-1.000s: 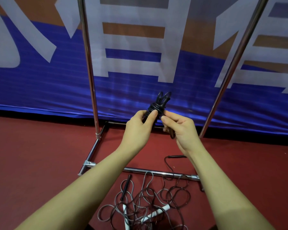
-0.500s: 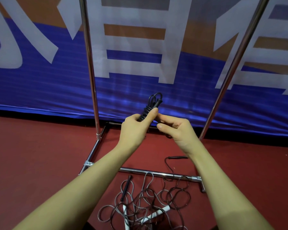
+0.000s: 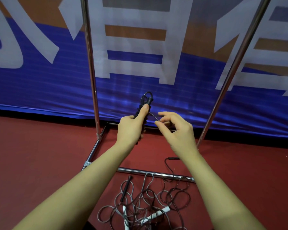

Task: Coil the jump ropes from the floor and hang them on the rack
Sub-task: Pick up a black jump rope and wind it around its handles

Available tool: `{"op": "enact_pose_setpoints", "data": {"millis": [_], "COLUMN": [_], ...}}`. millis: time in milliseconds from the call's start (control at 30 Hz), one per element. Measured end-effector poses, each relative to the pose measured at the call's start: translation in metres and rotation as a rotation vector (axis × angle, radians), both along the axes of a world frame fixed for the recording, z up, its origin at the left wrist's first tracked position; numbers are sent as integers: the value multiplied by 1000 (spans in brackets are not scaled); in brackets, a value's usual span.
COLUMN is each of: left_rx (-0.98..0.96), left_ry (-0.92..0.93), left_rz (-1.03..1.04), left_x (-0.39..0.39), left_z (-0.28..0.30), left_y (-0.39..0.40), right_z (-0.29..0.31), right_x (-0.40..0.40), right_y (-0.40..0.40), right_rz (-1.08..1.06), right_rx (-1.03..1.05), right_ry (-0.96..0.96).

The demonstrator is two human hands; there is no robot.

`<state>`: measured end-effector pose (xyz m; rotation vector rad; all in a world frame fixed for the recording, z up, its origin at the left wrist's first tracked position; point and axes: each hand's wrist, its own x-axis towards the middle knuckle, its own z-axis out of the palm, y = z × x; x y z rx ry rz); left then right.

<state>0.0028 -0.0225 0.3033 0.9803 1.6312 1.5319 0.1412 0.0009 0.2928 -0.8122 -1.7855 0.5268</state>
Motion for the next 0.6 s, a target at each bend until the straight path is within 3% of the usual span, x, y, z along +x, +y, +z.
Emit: {"op": "enact_pose_setpoints", "data": {"millis": [67, 333, 600], "left_rx": [-4, -37, -32], "left_ry": [-29, -146, -278], "left_rz": [-13, -56, -189], "left_x": [-1, -7, 3], "left_z": [0, 5, 8], "left_y": [0, -1, -2], "right_z": [0, 14, 17], "right_x": [0, -3, -7], "right_y": [1, -2, -1], "right_rz": [-57, 234, 142], "right_rx": [69, -374, -611], "right_ry": [8, 239, 581]}}
